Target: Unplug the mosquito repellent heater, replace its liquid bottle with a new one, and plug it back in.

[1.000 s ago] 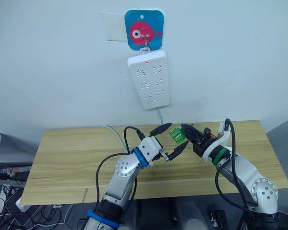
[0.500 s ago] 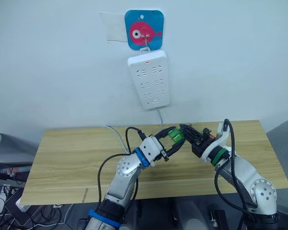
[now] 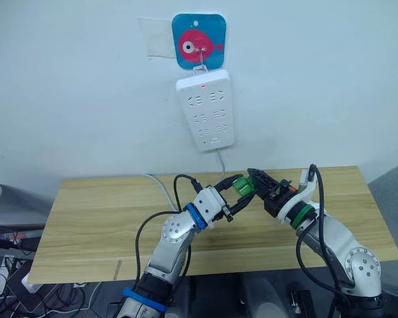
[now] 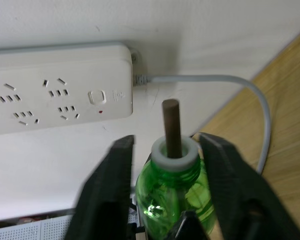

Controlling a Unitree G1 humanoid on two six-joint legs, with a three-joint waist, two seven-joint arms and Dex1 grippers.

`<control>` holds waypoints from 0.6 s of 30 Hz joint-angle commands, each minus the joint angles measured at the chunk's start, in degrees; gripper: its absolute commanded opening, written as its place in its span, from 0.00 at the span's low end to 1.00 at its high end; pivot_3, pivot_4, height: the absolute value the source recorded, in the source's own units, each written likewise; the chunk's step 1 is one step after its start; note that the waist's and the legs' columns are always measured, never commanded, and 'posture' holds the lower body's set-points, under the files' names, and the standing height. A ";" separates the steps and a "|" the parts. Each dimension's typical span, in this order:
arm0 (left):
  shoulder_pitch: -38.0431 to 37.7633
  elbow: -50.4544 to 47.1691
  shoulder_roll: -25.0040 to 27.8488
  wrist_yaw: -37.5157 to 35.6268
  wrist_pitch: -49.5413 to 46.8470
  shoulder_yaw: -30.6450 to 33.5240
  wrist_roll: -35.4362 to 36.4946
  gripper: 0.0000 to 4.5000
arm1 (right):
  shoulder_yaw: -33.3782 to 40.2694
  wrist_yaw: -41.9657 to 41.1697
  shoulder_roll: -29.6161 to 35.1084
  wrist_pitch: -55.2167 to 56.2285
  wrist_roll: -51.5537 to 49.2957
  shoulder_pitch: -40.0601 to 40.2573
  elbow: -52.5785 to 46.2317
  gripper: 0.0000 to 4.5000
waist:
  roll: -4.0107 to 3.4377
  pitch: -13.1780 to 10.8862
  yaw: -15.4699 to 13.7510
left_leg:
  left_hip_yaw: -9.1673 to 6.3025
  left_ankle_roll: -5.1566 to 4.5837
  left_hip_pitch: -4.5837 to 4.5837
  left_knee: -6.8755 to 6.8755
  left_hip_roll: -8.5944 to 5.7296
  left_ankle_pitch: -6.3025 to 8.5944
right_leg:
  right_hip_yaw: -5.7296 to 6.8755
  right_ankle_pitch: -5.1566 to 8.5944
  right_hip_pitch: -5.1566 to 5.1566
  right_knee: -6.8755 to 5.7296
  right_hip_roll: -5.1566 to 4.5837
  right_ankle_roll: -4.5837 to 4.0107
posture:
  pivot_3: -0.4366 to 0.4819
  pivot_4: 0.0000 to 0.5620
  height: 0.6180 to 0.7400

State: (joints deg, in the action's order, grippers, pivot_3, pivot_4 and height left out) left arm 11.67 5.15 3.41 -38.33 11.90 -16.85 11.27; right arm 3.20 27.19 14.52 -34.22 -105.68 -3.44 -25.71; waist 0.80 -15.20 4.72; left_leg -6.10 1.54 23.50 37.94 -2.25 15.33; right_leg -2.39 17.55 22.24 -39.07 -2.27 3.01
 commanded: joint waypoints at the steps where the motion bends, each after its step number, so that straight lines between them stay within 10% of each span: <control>1: 0.76 -0.71 0.18 -0.65 0.96 0.53 0.41 0.51 | 0.25 -1.27 0.23 0.27 -0.22 -0.35 -2.17 0.81 | 0.00 0.00 0.00 | 0.00 0.00 0.00 0.00 0.00 0.00 | 0.00 0.00 0.00 0.00 0.00 0.00 | 0.36 0.43 1.00; 4: 1.02 -0.71 0.59 -0.91 0.96 0.80 0.52 0.51 | 0.48 -1.83 1.01 -0.07 -0.22 0.38 -2.41 0.99 | 0.00 0.00 0.00 | 0.00 0.00 0.00 0.00 0.00 0.00 | 0.01 0.00 0.00 0.00 0.00 0.00 | 0.36 0.43 1.00; 8: 1.23 -1.60 1.88 -3.10 0.05 1.00 1.62 0.51 | 2.39 -3.11 5.23 -1.67 -0.97 2.74 -2.97 0.99 | 0.00 0.00 0.00 | 0.01 0.00 0.00 0.00 -0.01 0.00 | 0.01 0.00 0.00 0.01 0.00 0.00 | 0.34 0.43 1.00; 18: 2.64 -1.72 10.74 -17.62 -2.13 2.02 7.61 0.51 | 3.23 -19.61 40.35 -17.22 24.90 1.32 4.91 0.99 | -0.18 0.06 0.34 | 0.16 -0.03 0.01 0.05 -0.03 -0.01 | 0.03 0.00 0.02 -0.02 0.13 0.00 | 0.28 0.45 1.00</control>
State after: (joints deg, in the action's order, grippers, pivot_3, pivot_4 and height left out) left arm 13.88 4.69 13.92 -53.74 8.92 -15.32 17.51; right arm 6.72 12.67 52.30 -49.57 -88.30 -1.46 -20.40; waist 0.61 -15.14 5.06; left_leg -5.91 1.49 23.50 37.97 -2.32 15.31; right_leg -2.36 17.55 22.26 -39.08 -2.13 3.01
